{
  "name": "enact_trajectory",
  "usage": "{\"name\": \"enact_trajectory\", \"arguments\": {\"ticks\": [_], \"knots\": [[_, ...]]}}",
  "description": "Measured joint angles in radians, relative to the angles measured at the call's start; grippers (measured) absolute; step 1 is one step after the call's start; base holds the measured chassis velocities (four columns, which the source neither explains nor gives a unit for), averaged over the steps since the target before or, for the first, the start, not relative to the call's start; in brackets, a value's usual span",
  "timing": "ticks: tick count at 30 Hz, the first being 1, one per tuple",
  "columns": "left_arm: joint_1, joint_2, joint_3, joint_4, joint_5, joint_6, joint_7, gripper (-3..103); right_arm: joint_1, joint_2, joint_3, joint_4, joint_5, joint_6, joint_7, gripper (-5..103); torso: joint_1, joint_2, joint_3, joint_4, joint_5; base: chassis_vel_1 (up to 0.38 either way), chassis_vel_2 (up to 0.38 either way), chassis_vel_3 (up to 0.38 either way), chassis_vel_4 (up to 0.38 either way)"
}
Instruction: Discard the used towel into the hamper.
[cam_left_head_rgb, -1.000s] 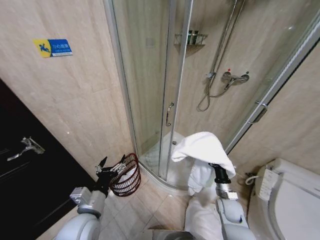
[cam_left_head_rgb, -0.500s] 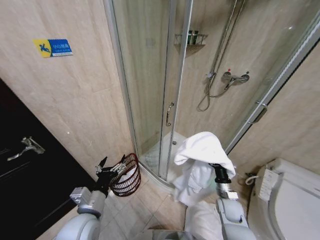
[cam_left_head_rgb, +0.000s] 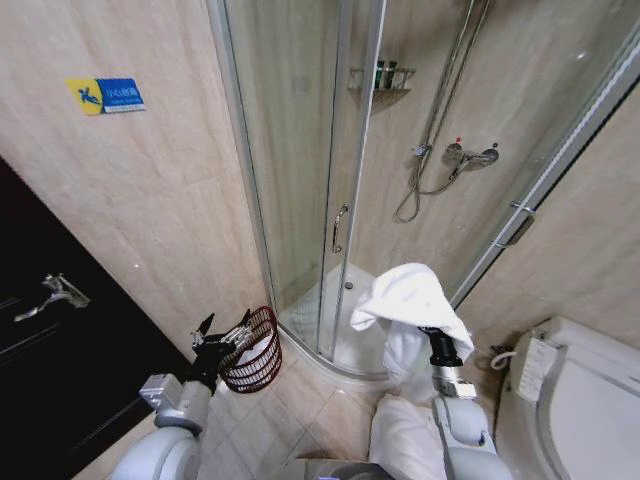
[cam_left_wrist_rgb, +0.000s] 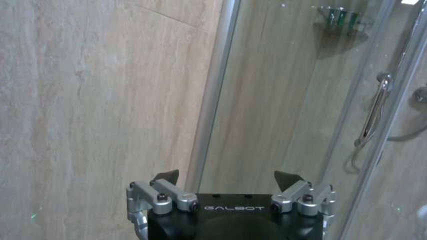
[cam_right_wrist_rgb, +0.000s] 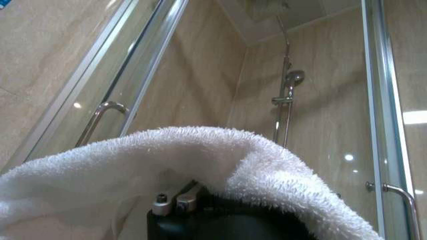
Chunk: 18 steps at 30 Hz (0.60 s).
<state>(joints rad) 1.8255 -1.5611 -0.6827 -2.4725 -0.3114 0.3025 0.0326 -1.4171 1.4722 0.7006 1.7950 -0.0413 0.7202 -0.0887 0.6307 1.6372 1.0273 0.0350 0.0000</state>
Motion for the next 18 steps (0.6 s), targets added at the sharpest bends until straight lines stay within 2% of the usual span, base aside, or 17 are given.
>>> {"name": "enact_trajectory", "arguments": {"ticks": [18], "knots": [[0.000, 0.000, 0.000, 0.000, 0.000, 0.000, 0.000, 97, 0.000, 0.000, 0.000, 0.000, 0.000, 0.000, 0.000, 12, 0.000, 0.000, 0.000, 0.0000, 0.0000, 0.000, 0.000, 0.000, 0.000]]}}
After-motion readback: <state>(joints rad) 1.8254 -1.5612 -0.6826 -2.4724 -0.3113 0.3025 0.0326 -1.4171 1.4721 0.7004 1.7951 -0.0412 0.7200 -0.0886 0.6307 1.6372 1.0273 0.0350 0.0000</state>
